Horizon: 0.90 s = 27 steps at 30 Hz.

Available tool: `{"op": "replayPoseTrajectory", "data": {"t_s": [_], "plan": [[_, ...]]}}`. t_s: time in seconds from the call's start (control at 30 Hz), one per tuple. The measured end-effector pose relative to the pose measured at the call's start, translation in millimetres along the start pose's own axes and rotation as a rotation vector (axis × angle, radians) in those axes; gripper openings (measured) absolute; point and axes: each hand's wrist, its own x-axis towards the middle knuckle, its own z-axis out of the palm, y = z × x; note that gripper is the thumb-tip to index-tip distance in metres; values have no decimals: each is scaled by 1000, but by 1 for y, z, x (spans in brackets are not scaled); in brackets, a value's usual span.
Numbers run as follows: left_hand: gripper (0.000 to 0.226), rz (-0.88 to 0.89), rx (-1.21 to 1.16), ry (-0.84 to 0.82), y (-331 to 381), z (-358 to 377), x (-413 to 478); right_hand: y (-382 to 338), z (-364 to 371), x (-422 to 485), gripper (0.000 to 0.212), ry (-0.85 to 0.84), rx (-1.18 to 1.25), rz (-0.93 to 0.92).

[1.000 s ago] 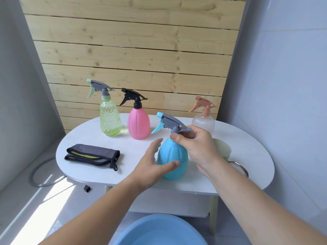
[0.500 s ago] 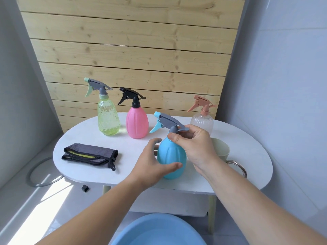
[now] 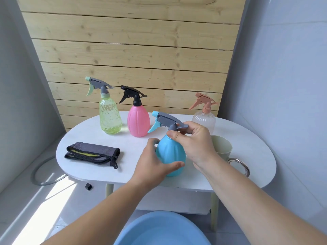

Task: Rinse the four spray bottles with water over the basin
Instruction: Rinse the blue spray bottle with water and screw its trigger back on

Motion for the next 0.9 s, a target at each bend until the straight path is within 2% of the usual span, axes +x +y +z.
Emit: {"op": "replayPoseTrajectory", "data": {"t_s": [0.2,0.6,0.7,0.83,0.9], "plan": [[88,-3,-62,-169,-9,-12,4,0,1,0,12,22,-3,-10],[93,32,-29,-90,-9,-8,2,2,7,-1,15,101,-46,-49],[86,28,-66,-162,-12,-13,4,2,3,-3,11,60,-59,-28],[81,16,-103,-195,-13,-16,3,10,4,-21,20,-68,-193,31],[78,17,-110,-195,-13,-17,4,9,4,-33,6,-138,-179,91]]}}
